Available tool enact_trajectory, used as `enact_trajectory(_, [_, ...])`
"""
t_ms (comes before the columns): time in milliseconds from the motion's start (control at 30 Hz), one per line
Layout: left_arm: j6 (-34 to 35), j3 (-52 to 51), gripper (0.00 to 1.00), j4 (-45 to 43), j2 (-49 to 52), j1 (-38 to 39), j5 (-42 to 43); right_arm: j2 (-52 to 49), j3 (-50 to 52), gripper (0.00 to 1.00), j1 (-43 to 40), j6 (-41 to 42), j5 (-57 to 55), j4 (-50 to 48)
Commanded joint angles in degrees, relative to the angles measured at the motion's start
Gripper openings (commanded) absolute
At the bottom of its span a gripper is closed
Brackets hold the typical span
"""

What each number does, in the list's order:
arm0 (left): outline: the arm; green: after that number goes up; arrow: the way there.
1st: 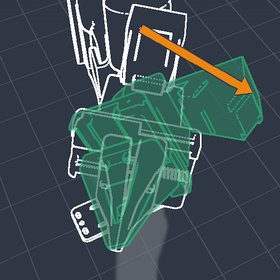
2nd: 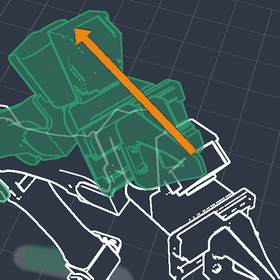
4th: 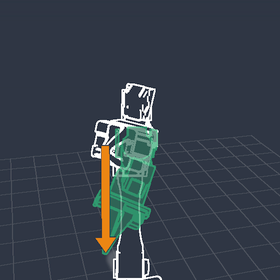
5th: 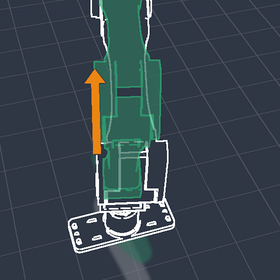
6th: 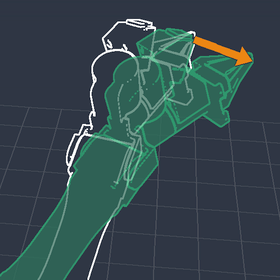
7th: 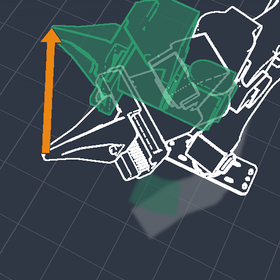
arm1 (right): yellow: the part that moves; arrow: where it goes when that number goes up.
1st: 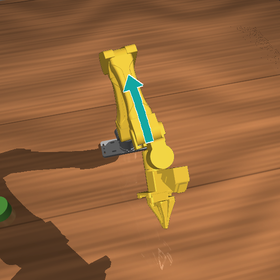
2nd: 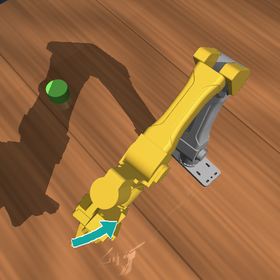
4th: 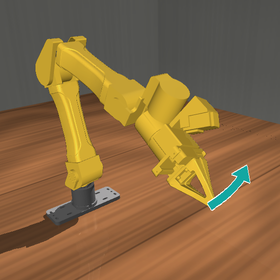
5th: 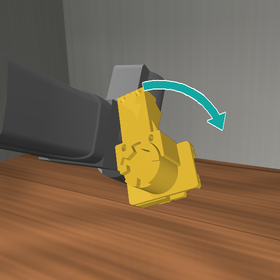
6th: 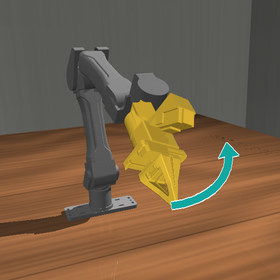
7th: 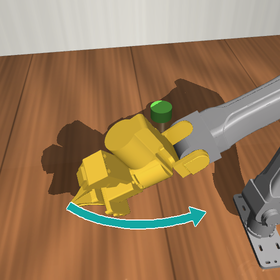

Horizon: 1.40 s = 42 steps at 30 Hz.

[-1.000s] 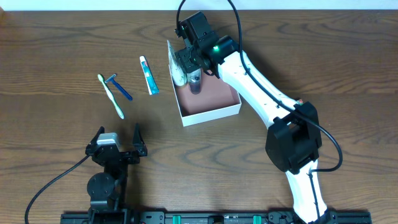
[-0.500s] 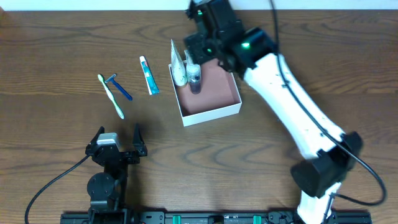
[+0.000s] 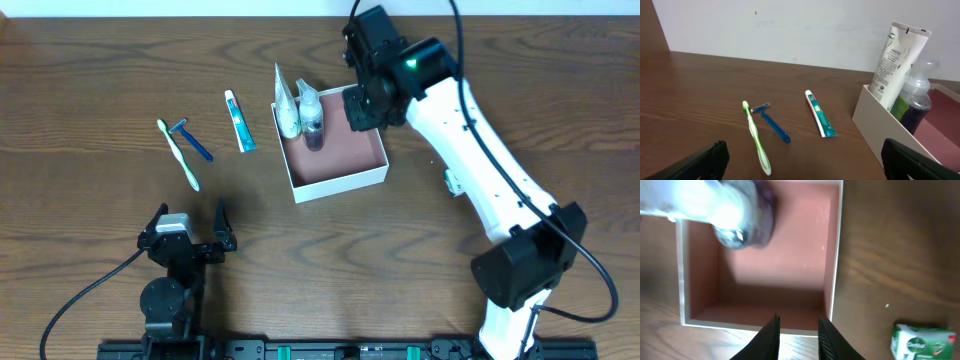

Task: Pack container
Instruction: 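Open the right gripper and withdraw it from the box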

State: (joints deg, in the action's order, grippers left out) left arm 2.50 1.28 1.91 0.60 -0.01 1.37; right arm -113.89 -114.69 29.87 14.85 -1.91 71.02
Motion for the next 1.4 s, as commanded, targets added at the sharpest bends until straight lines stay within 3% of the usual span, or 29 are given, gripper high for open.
enact_trajectory(0, [-1.0,-1.0,0.98,2.1,-0.4,-0.3,-0.5,-1.0,4.2,0.23,-0.4,2.3,0.4,-1.2])
enact_trajectory(500, [-1.0,-1.0,0.98,2.1,-0.4,-0.3,-0.5,-1.0,18.0,0.11,0.9,3.0,1.5,-5.4])
enact_trajectory(867, [-1.0,-1.0,0.98,2.1,-0.4,-0.3,-0.5,-1.0,18.9,0.01,1.0,4.7,1.5,-3.7])
enact_trajectory(1200, [-1.0,-1.0,0.98,2.1,-0.4,-0.3,-0.5,-1.0,18.9,0.01,1.3,7.7,1.5,0.8])
enact_trajectory(1367, [-1.0,-1.0,0.98,2.1,-0.4,-0.3,-0.5,-0.9,18.9,0.01,2.3,5.3,1.3,-3.1])
